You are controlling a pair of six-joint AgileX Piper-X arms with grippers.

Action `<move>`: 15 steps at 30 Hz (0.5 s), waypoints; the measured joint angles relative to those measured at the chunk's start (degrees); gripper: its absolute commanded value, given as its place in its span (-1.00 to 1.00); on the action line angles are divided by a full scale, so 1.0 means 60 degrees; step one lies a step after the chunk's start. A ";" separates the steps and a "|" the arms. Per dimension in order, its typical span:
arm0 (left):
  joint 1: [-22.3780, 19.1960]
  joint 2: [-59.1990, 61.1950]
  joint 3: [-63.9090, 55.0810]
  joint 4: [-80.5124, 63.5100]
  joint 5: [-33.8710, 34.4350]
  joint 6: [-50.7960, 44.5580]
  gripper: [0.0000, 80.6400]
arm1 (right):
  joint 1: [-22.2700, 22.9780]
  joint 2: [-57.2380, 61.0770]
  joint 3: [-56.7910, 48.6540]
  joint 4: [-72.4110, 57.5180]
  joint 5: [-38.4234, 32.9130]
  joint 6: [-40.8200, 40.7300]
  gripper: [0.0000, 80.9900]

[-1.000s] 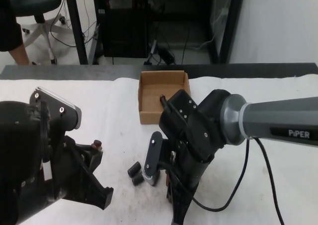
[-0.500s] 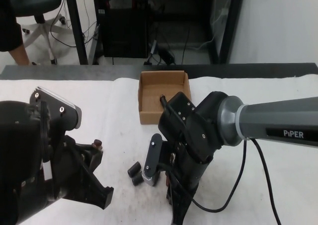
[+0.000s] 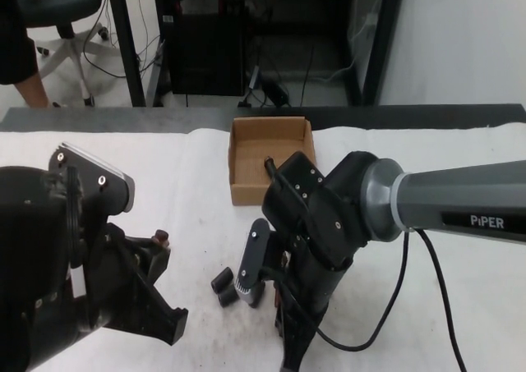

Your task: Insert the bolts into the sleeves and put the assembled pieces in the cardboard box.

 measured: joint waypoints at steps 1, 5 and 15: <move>0.0000 0.0000 0.0000 -0.0044 0.0000 0.0000 -0.99 | 0.0000 -0.0067 0.0025 -0.0021 0.0000 0.0210 -0.98; 0.0017 0.0000 0.0012 -0.0468 0.0400 -0.0161 -0.99 | -0.0112 -0.1130 0.0100 -0.0075 -0.0118 0.1485 -0.98; 0.0098 0.0298 0.0012 -0.5222 0.5853 -0.0788 -0.99 | -0.1680 -0.4493 0.1497 -0.2315 -0.4539 0.4940 -0.98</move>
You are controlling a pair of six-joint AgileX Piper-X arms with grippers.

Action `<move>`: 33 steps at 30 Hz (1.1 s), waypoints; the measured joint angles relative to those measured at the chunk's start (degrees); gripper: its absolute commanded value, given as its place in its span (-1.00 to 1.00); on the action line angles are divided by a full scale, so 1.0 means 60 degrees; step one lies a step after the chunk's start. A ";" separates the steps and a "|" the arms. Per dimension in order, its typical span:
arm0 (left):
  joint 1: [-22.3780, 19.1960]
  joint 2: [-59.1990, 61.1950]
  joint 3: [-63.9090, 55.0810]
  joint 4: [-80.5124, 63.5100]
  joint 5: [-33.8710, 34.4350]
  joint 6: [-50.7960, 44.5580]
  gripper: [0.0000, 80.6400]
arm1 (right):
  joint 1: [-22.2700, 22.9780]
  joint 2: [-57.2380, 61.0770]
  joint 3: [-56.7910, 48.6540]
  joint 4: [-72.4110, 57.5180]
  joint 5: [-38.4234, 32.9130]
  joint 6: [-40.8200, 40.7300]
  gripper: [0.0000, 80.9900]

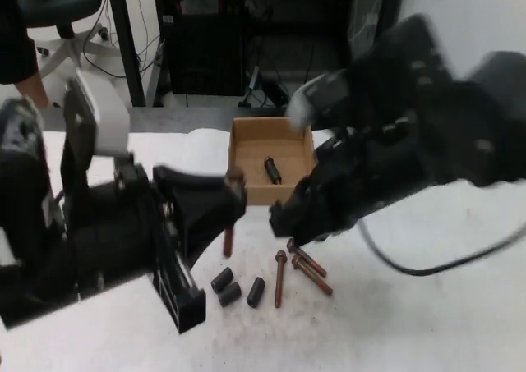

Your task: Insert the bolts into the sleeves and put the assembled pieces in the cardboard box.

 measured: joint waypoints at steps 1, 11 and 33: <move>0.0053 0.0090 0.0000 -0.0331 0.0154 -0.0177 -0.99 | -0.0106 -0.0318 0.0354 -0.0360 -0.0327 0.0110 -0.98; 0.0374 0.1453 0.0000 -0.4642 0.1165 -0.2942 -0.99 | -0.0033 -0.2293 0.3981 -0.5484 -0.1264 0.0695 -0.98; 0.0371 0.2778 0.0000 -0.6921 0.1896 -0.4918 -0.99 | 0.0842 -0.2271 0.4993 -0.9737 -0.0482 0.0827 -0.98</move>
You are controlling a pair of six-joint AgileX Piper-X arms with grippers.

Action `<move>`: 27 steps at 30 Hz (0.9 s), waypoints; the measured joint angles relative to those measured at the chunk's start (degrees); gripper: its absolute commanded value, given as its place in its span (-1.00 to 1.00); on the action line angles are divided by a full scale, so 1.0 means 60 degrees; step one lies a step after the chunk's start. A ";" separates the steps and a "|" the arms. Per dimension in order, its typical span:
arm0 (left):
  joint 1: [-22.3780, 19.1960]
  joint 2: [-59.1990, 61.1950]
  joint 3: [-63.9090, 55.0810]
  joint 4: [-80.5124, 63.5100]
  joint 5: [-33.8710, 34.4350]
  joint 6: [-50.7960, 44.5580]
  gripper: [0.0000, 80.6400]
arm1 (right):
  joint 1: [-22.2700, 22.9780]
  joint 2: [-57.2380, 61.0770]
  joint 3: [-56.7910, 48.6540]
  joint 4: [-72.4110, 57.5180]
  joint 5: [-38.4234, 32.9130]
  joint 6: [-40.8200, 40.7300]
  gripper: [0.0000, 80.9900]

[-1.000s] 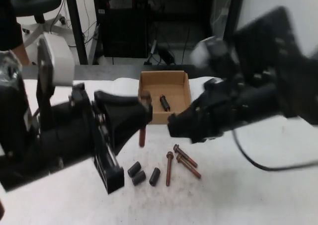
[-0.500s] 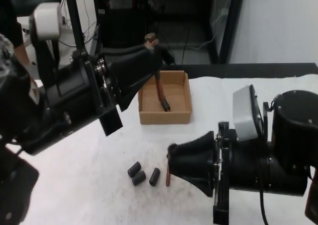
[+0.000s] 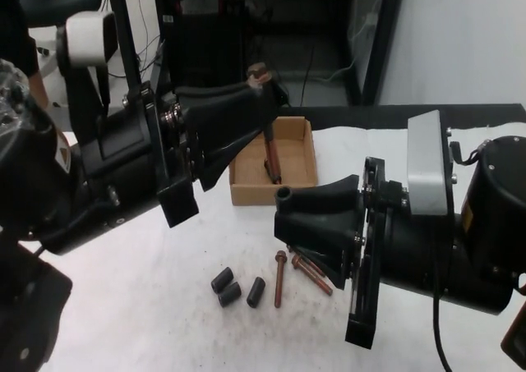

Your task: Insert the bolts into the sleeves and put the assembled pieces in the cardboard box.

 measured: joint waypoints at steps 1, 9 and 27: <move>0.0000 0.0000 0.0000 0.0000 0.0027 -0.0001 -0.99 | 0.0000 0.0000 0.0000 0.0000 0.0000 0.0000 -0.98; 0.0000 0.0175 -0.0019 0.0056 0.0025 -0.0001 -0.99 | 0.0017 0.0000 0.0000 -0.0049 0.0000 0.0000 -0.98; 0.0000 0.0715 -0.0019 0.0063 0.0025 0.0053 -0.99 | 0.0057 0.0000 0.0040 0.0008 -0.0018 0.0000 -0.98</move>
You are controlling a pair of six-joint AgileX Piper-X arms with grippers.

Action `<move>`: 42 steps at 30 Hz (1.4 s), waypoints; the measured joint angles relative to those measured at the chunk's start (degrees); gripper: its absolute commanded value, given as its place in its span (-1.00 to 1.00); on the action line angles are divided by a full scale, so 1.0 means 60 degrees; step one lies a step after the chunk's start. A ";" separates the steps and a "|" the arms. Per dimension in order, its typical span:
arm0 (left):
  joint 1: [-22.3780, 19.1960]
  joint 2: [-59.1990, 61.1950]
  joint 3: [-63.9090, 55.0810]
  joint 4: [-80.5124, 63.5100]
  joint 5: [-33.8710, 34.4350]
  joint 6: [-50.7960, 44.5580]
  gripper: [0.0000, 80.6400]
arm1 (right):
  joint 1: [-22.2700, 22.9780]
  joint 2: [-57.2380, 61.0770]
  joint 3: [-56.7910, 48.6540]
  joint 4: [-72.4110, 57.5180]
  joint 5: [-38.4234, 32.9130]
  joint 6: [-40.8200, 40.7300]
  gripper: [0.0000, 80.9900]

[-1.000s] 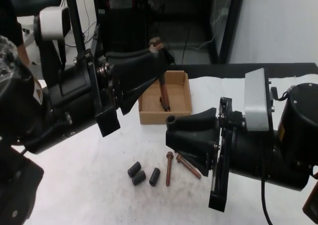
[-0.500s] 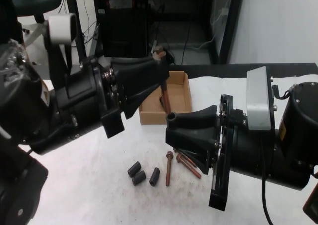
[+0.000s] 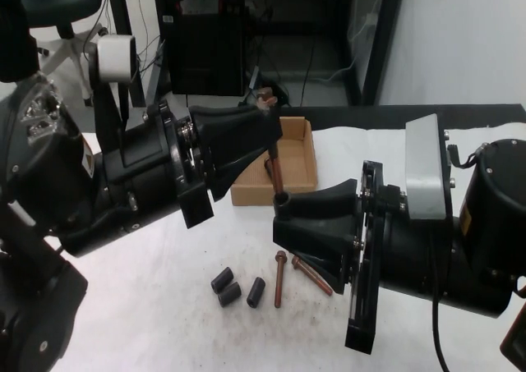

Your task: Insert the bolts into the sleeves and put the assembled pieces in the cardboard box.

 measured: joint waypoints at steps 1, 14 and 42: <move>0.0000 0.0000 0.0000 0.0000 0.0000 0.0000 -0.99 | 0.0000 0.0000 0.0000 0.0000 0.0000 0.0000 -0.98; -0.0277 0.0030 0.0000 -0.0001 0.0300 0.0121 -0.99 | 0.0000 0.0000 0.0000 -0.0010 -0.0065 0.0000 -0.98; -0.0312 0.0058 -0.0097 -0.0063 0.1091 -0.0379 0.02 | -0.0599 0.0000 0.0080 -0.1643 -0.0372 0.1364 -0.98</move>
